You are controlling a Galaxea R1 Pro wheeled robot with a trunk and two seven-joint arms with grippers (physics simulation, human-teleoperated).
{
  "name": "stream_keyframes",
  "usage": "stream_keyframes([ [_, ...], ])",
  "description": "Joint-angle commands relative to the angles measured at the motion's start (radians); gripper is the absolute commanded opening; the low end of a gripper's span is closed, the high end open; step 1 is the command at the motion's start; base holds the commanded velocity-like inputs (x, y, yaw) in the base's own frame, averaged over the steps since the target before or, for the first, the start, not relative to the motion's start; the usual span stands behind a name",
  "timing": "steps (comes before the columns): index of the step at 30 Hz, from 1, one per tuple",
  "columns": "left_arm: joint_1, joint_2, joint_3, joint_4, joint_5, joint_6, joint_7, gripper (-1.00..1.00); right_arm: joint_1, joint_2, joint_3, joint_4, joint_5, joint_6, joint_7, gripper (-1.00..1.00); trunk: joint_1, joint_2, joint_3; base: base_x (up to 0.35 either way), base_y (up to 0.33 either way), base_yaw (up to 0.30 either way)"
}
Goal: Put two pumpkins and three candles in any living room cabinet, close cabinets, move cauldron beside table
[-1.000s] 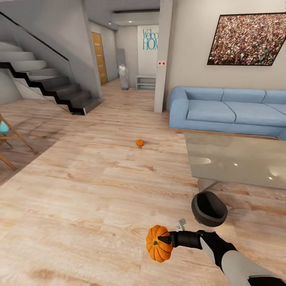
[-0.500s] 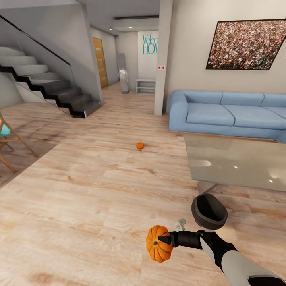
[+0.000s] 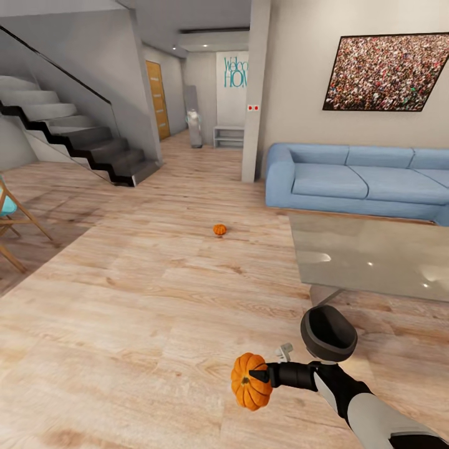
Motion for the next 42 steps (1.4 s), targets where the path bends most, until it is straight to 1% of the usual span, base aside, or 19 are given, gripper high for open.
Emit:
stream_keyframes([
  [1,0.000,0.000,0.000,0.000,0.000,0.000,0.000,1.00,0.000,0.002,0.001,0.000,-0.002,0.000,-0.017,-1.00,0.000,0.000,0.000,0.000,0.000,0.000],
  [4,0.000,0.000,0.000,0.000,0.000,0.000,0.000,1.00,0.000,0.013,0.000,0.000,-0.002,-0.001,-0.053,-1.00,0.000,0.000,0.000,0.000,0.000,0.000],
  [5,0.000,0.000,0.000,0.000,0.000,0.000,0.001,1.00,0.000,0.014,0.000,0.000,-0.002,-0.001,-0.055,-1.00,0.000,0.000,0.000,0.000,0.000,0.000],
  [27,0.000,-0.001,0.000,0.000,-0.001,-0.001,0.000,1.00,0.000,0.016,0.000,0.001,-0.002,-0.003,-0.056,-1.00,0.000,0.000,0.031,0.000,0.000,0.000],
  [39,0.000,-0.003,0.000,0.000,-0.001,-0.001,0.000,1.00,0.000,0.016,0.000,0.002,-0.002,-0.005,-0.062,-1.00,0.000,0.000,0.032,0.000,0.000,0.000],
  [42,0.000,-0.003,0.000,0.000,-0.001,-0.001,0.000,1.00,0.001,0.016,0.000,0.013,-0.001,-0.024,-0.063,-1.00,0.000,0.000,0.032,0.000,0.000,0.000],
])
